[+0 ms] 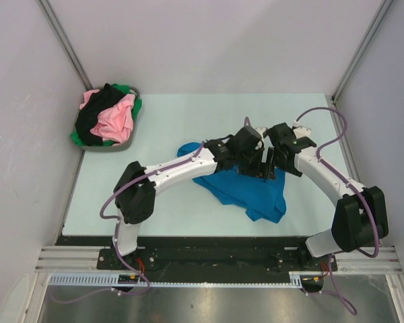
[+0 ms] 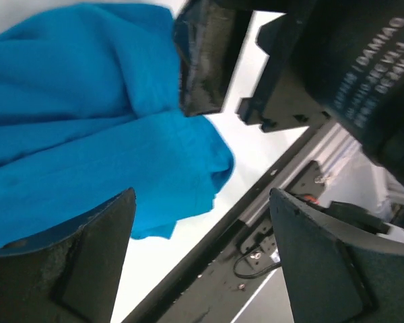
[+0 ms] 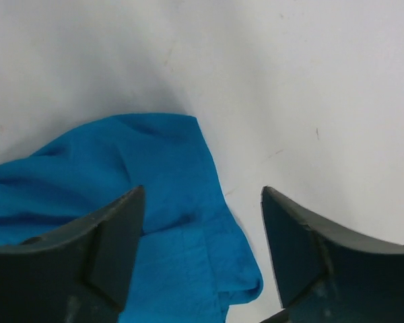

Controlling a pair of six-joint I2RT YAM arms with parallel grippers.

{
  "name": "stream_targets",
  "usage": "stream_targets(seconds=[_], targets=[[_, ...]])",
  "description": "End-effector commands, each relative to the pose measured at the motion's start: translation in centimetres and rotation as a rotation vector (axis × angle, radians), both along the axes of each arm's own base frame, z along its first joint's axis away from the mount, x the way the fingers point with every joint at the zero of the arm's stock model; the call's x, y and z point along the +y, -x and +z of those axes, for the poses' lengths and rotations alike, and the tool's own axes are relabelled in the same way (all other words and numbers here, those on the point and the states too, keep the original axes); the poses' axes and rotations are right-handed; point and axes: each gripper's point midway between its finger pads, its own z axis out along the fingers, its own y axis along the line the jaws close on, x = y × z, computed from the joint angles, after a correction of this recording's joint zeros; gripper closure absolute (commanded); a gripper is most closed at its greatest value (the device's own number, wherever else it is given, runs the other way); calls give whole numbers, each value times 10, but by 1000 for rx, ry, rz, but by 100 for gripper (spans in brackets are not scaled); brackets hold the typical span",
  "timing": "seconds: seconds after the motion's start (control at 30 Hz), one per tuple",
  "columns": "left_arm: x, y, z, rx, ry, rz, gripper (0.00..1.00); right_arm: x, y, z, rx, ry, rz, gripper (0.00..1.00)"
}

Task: Fold and stack the t-shirts

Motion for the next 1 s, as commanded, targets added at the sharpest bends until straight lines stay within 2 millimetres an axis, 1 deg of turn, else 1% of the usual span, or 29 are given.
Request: stream_targets(seconds=[0.0,0.03,0.07,0.1,0.13,0.17,0.2,0.23,0.27,0.3,0.37,0.4,0.43,0.47,0.5,0.53,0.57,0.6,0.63,0.67,0.7,0.73,0.77,0.8,0.83,0.87,0.9,0.97], targets=[[15,7,-26,10,-165,-29,15,7,11,-16,-4,-85,-9,33],[17,8,-30,20,-185,-32,15,9,12,-20,-3,-100,-10,34],[17,9,-36,27,-200,-41,15,7,21,-31,25,-110,-15,36],[14,10,-42,29,-214,-57,17,6,23,-33,26,-116,-20,36],[17,13,-49,40,-249,-65,18,5,24,-36,20,-123,-33,36],[17,18,-53,36,-270,-77,19,3,31,-44,45,-140,-36,37],[21,15,-57,14,-307,-60,19,4,33,-43,37,-163,-33,38],[24,17,-59,9,-327,-55,19,11,35,-47,43,-215,-14,38],[27,18,-60,4,-338,-48,19,9,40,-52,57,-225,-12,39],[34,21,-60,9,-342,-35,18,9,43,-52,57,-235,-12,39],[40,17,-55,-16,-334,0,16,11,47,-51,53,-254,0,39],[43,18,-59,-17,-332,6,14,10,50,-52,57,-256,-4,39],[46,17,-50,-23,-309,18,14,11,52,-51,51,-269,1,39],[50,13,-49,-19,-297,40,13,13,53,-51,50,-283,3,39],[54,13,-55,-12,-296,48,13,15,55,-53,51,-295,4,38],[59,10,-48,-10,-271,62,13,20,54,-52,41,-324,13,39],[62,8,-50,3,-263,77,13,21,54,-52,40,-334,13,39],[67,7,-57,9,-258,88,13,24,52,-54,32,-347,16,39],[74,2,-54,13,-247,106,13,27,53,-55,38,-364,25,39],[80,6,-62,37,-252,111,13,29,53,-58,47,-370,24,39],[81,3,-61,39,-234,119,13,31,53,-60,47,-377,26,39],[86,-1,-63,50,-226,135,13,33,55,-63,58,-389,31,41],[92,1,-64,66,-216,138,13,34,56,-66,65,-393,30,41],[92,-1,-62,65,-198,144,13,36,55,-67,60,-399,32,41],[97,-4,-62,66,-194,157,13,36,57,-71,67,-401,31,43],[100,-3,-61,63,-192,160,13,37,57,-73,72,-401,31,45],[102,-4,-59,61,-188,165,13,39,55,-74,69,-408,36,50],[107,-6,-56,57,-184,176,13,40,56,-78,77,-409,36,57]])
